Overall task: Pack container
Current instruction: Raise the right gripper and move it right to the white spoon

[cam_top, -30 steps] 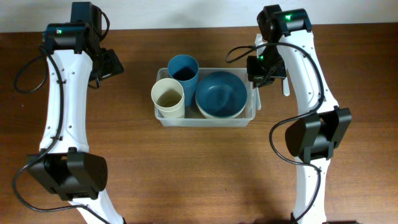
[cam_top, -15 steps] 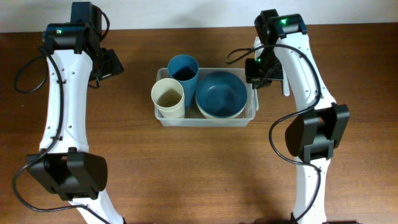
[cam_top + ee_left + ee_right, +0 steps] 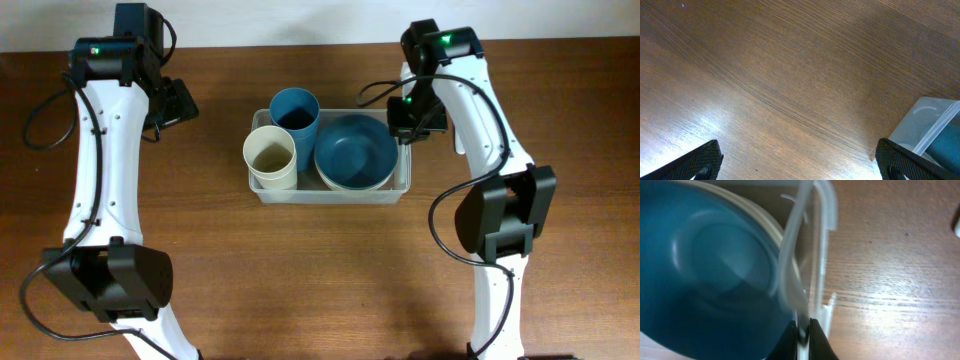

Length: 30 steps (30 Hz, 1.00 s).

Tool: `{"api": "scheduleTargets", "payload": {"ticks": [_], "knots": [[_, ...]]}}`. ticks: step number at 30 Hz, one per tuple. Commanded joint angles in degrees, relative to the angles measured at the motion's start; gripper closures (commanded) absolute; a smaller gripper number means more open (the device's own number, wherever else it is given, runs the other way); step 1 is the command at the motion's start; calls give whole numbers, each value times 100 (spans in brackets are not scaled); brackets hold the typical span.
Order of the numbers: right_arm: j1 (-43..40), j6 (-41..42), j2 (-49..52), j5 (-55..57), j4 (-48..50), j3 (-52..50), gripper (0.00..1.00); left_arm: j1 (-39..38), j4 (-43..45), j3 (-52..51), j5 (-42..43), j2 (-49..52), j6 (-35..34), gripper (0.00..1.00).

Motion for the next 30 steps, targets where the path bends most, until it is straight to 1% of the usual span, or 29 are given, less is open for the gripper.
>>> {"api": "scheduleTargets", "payload": {"ticks": [1, 5, 7, 8, 14, 16, 19, 20, 22, 23, 24, 25, 26, 27, 28, 30], "knots": [[153, 52, -57, -31, 48, -39, 90, 35, 11, -22, -79, 46, -66, 0], [140, 52, -57, 33, 61, -39, 89, 35, 11, -22, -79, 46, -66, 0], [136, 52, -57, 181, 61, -39, 84, 35, 13, -22, -81, 46, -66, 0], [136, 52, -57, 232, 61, -39, 83, 35, 11, -22, -79, 46, -66, 0], [107, 28, -63, 343, 175, -24, 83, 35, 13, -22, -79, 46, -66, 0], [33, 28, -66, 378, 190, 96, 82, 35, 11, -22, -79, 46, -66, 0], [-168, 28, -76, 376, 111, 422, 77, 35, 13, -22, -79, 46, -66, 0], [-262, 26, -87, 376, 52, 577, 74, 35, 13, -22, -79, 46, -66, 0], [-472, -44, -103, 374, -74, 914, 57, 35, 13, -22, -79, 46, -66, 0], [-581, -120, -103, 376, -153, 1097, 46, 35, 13, -22, -79, 46, -66, 0], [-785, -249, -103, 376, -262, 1379, 23, 35, 13, -22, -79, 46, -66, 0], [-857, -280, -103, 376, -295, 1460, 15, 35, 11, -22, -79, 46, -66, 0], [-1012, -321, -103, 374, -328, 1598, 9, 35, 13, -22, -79, 46, -66, 0], [-1117, -323, -103, 378, -328, 1648, 6, 35, 11, -22, -79, 46, -66, 0], [-1259, -345, -103, 374, -319, 1659, 4, 35, 13, -22, -81, 46, -66, 0], [-1460, -468, -63, 374, -310, 1646, 4, 35, 11, -22, -79, 46, -66, 0]]}}
